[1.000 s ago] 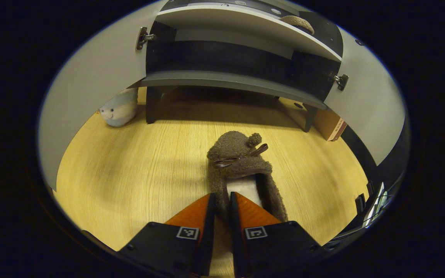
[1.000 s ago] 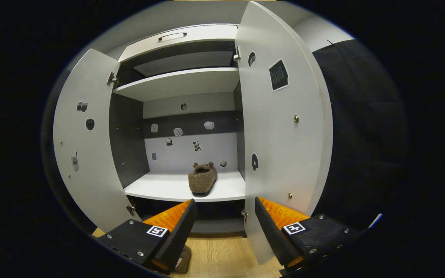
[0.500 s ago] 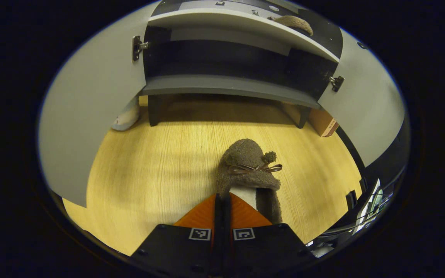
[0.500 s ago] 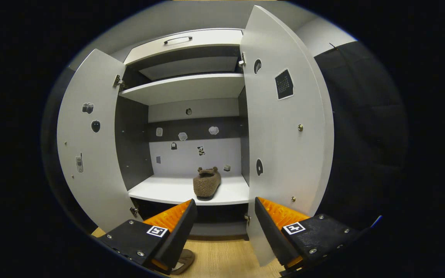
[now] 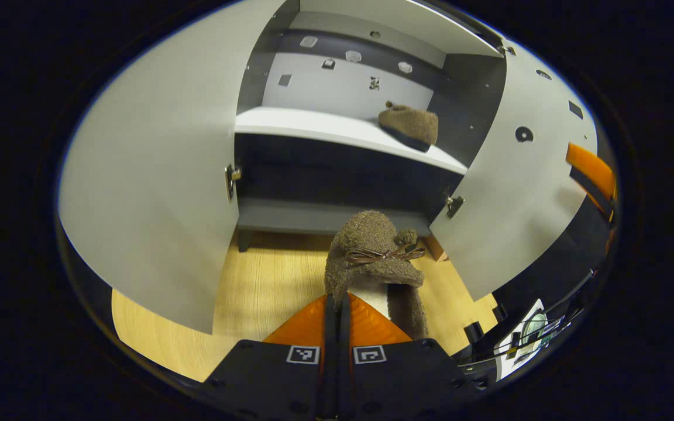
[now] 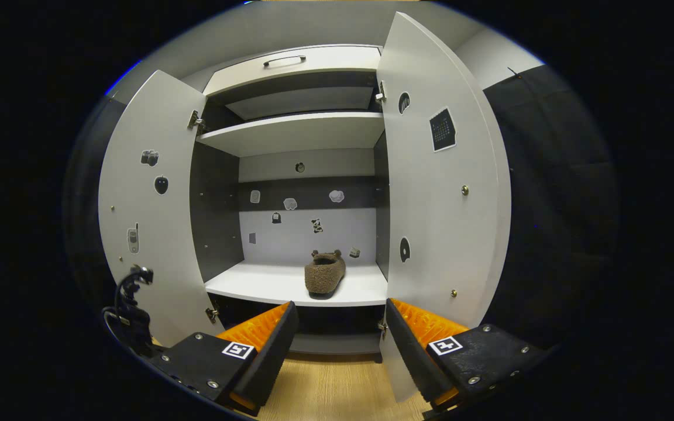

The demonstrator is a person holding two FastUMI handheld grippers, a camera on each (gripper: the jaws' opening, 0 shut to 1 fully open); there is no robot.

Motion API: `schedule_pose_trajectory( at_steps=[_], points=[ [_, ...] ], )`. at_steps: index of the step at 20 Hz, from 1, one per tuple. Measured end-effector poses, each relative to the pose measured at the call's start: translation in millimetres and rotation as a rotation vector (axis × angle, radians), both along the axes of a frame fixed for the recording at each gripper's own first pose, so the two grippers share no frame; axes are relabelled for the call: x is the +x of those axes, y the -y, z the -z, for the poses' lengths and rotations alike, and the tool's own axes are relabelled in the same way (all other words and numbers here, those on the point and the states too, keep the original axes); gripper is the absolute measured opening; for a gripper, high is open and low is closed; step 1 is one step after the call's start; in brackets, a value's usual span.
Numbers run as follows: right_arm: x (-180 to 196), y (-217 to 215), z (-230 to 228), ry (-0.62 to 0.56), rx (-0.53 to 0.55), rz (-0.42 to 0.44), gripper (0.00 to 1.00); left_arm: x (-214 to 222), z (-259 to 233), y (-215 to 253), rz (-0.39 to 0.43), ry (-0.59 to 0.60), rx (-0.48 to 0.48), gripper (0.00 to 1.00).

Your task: Grab one shoe with the right hand and put it into the shoe cabinet, grab the other shoe with the left hand and put it into the shoe cabinet; then close the right door with the right hand and the left door with the left hand.

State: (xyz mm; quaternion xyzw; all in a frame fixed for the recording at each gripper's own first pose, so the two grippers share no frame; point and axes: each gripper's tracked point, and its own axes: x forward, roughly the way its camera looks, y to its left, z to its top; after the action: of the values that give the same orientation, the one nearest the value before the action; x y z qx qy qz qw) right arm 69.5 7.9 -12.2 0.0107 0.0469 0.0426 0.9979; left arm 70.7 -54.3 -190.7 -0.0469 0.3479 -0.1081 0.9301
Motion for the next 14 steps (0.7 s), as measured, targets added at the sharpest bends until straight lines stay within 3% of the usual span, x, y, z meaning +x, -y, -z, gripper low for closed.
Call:
schedule_pose_trajectory(
  at_steps=[6, 14],
  points=[
    [-20.7, 13.9, -0.8, -0.002, 0.010, 0.012, 0.93, 65.1, -80.7, 12.8, -0.041, 0.144, -0.059, 0.07],
    [-46.4, 52.5, -3.1, 0.002, 0.044, 0.082, 0.92, 174.1, -123.9, 17.2, -0.102, 0.205, -0.038, 0.07]
  ],
)
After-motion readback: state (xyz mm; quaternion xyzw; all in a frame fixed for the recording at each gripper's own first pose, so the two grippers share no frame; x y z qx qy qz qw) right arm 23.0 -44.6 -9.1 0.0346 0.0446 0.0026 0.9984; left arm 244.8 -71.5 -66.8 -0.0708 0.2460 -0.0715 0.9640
